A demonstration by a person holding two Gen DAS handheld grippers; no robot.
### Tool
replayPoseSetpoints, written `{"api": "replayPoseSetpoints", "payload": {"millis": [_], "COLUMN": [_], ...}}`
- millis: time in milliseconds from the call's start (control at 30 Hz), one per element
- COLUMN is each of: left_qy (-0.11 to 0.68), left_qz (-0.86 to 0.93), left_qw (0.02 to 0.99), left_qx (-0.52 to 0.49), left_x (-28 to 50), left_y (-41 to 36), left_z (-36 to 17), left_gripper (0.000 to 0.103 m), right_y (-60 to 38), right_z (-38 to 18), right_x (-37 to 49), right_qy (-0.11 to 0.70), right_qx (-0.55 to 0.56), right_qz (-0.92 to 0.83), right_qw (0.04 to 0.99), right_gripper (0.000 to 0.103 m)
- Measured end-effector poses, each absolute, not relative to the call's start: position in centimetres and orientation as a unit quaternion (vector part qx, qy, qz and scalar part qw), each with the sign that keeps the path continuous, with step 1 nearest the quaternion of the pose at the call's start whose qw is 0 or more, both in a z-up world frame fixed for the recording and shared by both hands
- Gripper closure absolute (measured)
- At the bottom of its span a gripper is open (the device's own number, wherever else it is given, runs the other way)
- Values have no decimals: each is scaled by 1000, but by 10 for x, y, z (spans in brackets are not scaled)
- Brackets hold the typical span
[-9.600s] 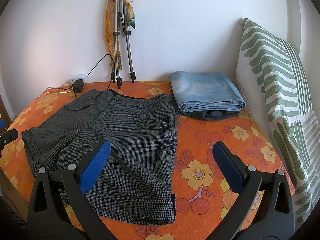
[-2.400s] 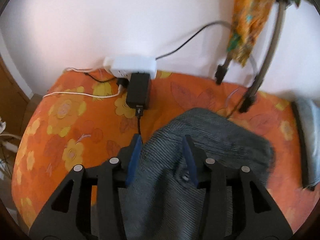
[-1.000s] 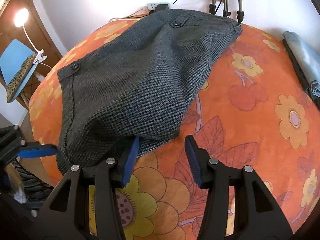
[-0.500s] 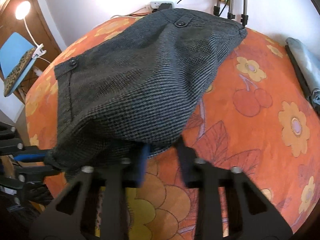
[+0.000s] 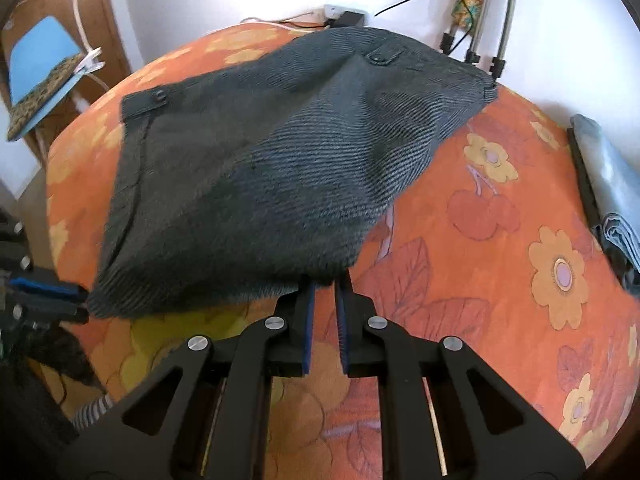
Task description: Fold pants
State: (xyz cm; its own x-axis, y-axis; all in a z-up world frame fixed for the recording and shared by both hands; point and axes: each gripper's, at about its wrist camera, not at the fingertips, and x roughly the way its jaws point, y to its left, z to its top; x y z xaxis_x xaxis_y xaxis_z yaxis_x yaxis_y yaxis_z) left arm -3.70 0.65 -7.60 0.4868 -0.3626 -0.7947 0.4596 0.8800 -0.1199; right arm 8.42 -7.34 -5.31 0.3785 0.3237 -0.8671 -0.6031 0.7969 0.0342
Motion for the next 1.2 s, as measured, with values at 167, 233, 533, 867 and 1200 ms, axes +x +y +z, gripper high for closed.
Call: {"api": "replayPoseSetpoints", "payload": {"millis": [167, 233, 533, 867, 1200], "left_qy": [425, 413, 411, 445, 437], "left_qz": [-225, -199, -17, 35, 79], "left_qw": [877, 889, 908, 887, 893], "left_qx": [10, -1, -86, -120, -71], "left_x": [-36, -32, 25, 59, 53], "left_y": [36, 52, 152, 177, 177], "left_z": [-54, -48, -58, -92, -85], "left_gripper": [85, 76, 52, 86, 83], "right_y": [-97, -107, -104, -94, -135], "right_z": [-34, -27, -37, -37, -23], "right_x": [81, 87, 116, 128, 194], "right_qy": [477, 473, 494, 493, 480], "right_qx": [-84, -49, 16, 25, 120], "right_qz": [309, 303, 258, 250, 220], "right_qw": [819, 826, 830, 833, 840], "right_gripper": [68, 66, 66, 60, 47]}}
